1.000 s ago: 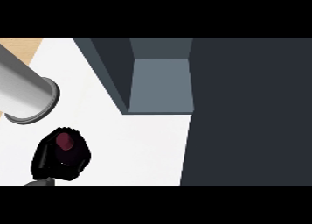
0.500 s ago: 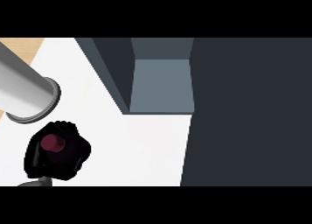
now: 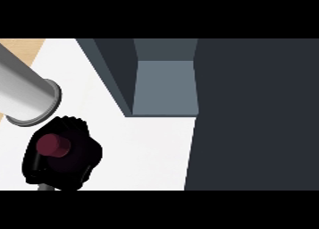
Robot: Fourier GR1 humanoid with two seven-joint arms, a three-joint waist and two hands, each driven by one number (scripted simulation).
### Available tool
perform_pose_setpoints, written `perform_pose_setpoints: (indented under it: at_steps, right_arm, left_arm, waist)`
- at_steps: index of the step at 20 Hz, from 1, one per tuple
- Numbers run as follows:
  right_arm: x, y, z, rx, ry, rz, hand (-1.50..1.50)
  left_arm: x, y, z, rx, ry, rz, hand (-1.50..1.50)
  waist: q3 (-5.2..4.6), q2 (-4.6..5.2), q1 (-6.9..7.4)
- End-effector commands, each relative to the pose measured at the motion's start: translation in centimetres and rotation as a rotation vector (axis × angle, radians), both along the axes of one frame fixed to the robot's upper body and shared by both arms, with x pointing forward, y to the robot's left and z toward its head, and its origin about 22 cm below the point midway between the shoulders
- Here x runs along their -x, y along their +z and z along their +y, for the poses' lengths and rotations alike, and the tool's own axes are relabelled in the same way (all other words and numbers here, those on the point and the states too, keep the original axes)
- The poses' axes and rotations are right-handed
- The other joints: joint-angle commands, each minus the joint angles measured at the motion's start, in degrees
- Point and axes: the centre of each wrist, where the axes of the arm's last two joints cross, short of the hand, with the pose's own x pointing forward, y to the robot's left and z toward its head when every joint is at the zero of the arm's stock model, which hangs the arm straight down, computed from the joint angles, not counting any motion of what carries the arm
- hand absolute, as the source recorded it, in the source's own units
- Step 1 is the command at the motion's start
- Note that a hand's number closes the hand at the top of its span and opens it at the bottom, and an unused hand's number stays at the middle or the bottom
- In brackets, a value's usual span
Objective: Pick up the wine, place it into the cabinet and close the cabinet
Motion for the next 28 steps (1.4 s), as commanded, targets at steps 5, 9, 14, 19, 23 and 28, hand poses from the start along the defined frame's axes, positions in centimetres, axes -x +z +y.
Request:
perform_pose_setpoints:
  at_steps: [5,9,14,19,23,28]
  right_arm:
    - [3.0,0.9,0.5,-0.061,0.046,-0.03,-1.5]
    - [1.4,0.7,-0.6,-0.039,0.054,-0.031,-1.5]
    - [2.5,1.3,-0.6,-0.028,0.055,-0.028,-1.5]
    - [1.9,-0.5,-1.0,-0.054,0.065,-0.03,-1.5]
    - [1.9,-0.1,-0.1,-0.058,0.063,-0.021,-1.5]
    - [2.4,1.0,-0.6,-0.047,0.059,-0.042,-1.5]
  left_arm:
    - [-0.7,6.0,-4.8,0.007,-0.078,0.037,1.5]
    - [-0.6,7.0,-8.5,0.027,-0.106,0.01,1.5]
    - [-2.4,8.3,-12.4,0.039,-0.132,0.007,1.5]
    - [-3.4,10.2,-14.6,0.062,-0.133,0.03,1.5]
    - [-2.1,12.1,-17.2,0.04,-0.072,-0.01,1.5]
    - [-3.5,11.6,-19.5,0.035,-0.034,0.018,1.5]
  waist:
    - [-0.03,0.03,-0.33]
    - [-0.02,0.12,-0.28]
    - [-0.04,0.16,-0.67]
    - [-0.02,0.17,-0.59]
    - [-0.03,0.07,-0.47]
    - [-0.05,0.13,-0.78]
